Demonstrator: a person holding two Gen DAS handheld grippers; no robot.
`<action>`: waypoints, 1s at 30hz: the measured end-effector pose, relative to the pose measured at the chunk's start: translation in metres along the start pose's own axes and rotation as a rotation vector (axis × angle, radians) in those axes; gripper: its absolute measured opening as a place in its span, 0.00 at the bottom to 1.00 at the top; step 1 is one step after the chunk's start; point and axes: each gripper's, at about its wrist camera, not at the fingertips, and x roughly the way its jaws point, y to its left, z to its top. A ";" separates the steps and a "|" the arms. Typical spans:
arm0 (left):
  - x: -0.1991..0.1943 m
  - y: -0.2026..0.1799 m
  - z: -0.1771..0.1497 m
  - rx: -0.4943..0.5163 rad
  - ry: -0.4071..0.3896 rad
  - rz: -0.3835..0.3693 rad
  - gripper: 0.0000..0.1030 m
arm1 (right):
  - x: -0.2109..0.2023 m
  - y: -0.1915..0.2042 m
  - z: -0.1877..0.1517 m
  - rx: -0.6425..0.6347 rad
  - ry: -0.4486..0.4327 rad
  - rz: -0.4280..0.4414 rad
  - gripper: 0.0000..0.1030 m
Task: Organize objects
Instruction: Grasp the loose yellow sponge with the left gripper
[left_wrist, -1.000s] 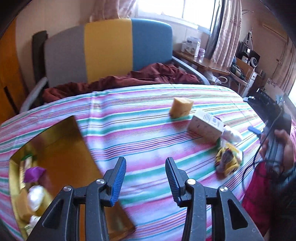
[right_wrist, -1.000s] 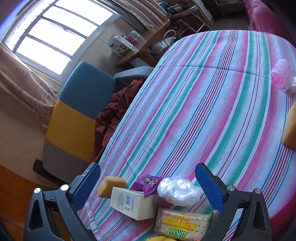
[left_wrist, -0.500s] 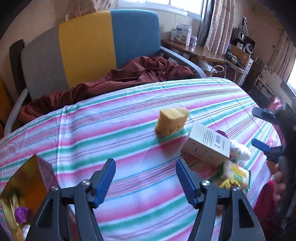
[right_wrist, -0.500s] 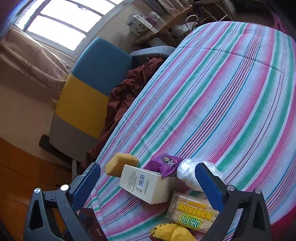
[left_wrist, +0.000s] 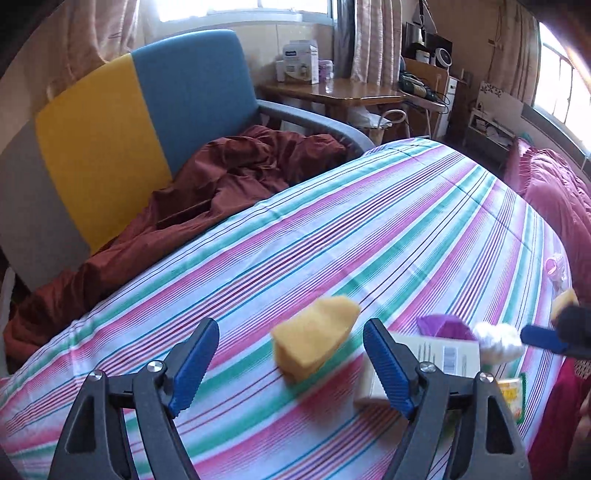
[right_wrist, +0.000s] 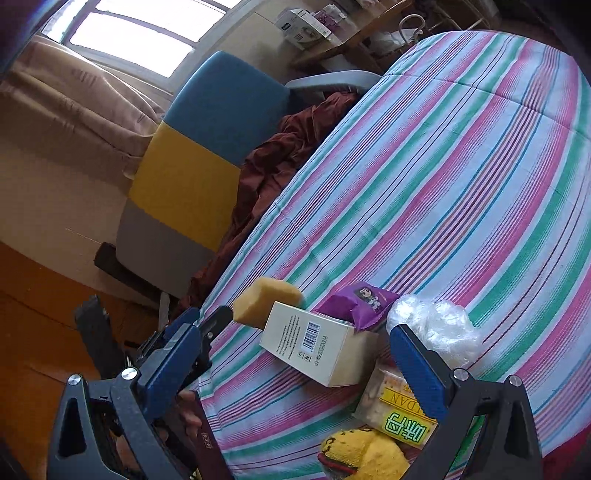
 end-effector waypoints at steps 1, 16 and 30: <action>0.007 -0.002 0.005 0.000 0.010 -0.010 0.79 | 0.001 0.000 0.000 0.001 0.003 0.002 1.00; 0.032 0.037 -0.044 -0.307 0.105 -0.257 0.46 | 0.005 -0.005 0.002 0.019 0.018 0.003 1.00; -0.083 -0.002 -0.172 -0.300 0.034 -0.090 0.46 | 0.024 0.013 -0.005 -0.123 0.073 -0.102 1.00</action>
